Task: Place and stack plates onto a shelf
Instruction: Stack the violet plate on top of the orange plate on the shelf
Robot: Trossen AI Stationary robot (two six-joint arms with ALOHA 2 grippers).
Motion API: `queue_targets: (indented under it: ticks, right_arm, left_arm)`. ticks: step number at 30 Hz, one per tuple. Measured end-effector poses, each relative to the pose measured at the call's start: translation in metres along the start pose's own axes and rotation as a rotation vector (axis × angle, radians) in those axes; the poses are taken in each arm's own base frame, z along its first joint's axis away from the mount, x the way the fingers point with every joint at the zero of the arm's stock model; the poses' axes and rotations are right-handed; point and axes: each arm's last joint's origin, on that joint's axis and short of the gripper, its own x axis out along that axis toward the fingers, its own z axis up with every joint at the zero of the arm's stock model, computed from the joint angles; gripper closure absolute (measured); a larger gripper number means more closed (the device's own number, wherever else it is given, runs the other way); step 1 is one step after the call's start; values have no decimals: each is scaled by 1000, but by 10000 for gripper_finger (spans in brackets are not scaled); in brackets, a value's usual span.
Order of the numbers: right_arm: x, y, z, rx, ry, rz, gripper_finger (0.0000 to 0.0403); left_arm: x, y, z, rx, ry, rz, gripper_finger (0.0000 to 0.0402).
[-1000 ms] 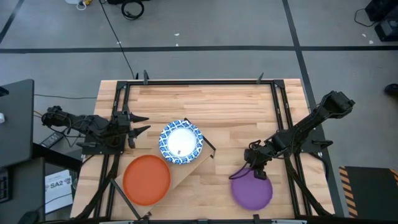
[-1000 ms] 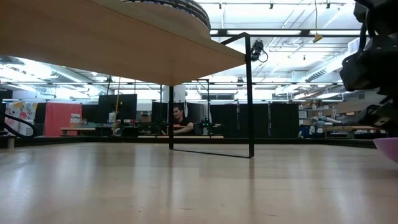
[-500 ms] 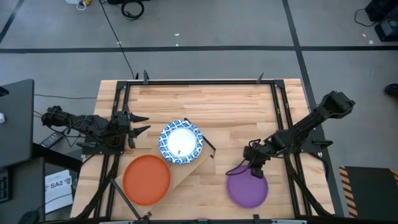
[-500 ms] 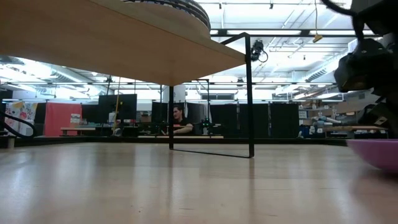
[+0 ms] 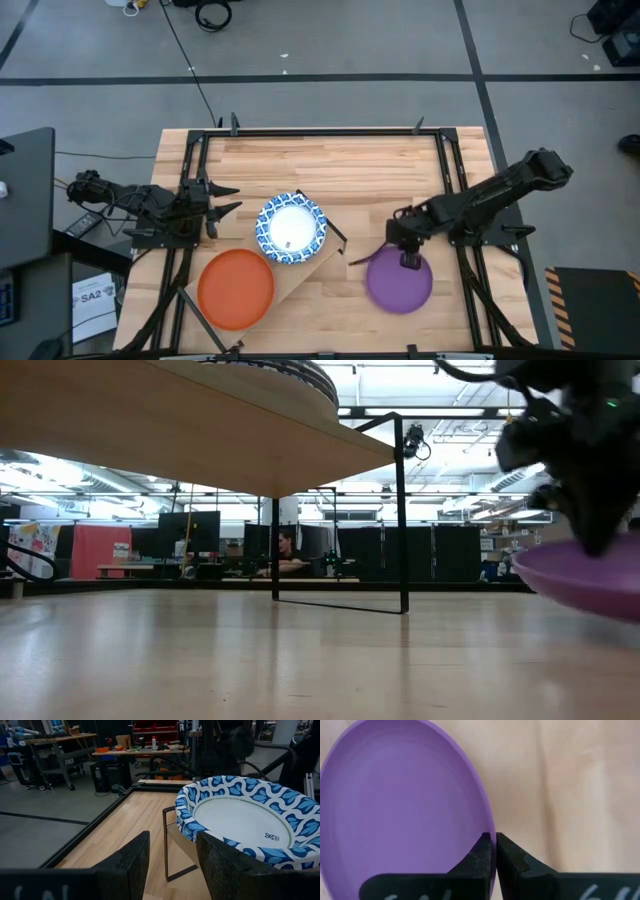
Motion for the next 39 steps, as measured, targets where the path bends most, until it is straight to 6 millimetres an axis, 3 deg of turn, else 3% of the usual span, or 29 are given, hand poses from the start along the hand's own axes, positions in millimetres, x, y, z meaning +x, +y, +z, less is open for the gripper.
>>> queue_targets:
  ticks: [9,22,32,39]
  right_arm:
    - [-60,-27,38,-96,-18,-176,385]
    - [-133,-101,80,-6,-242,-666,385]
    - [-172,-154,110,159,-662,-868,385]
    - [-199,-163,124,230,-975,-913,385]
  left_arm:
    - [0,0,0,0,0,0,233]
    - [0,0,7,-44,-62,-2,233]
    - [-2,1,19,-116,-173,23,233]
    - [0,3,36,-121,-295,163,233]
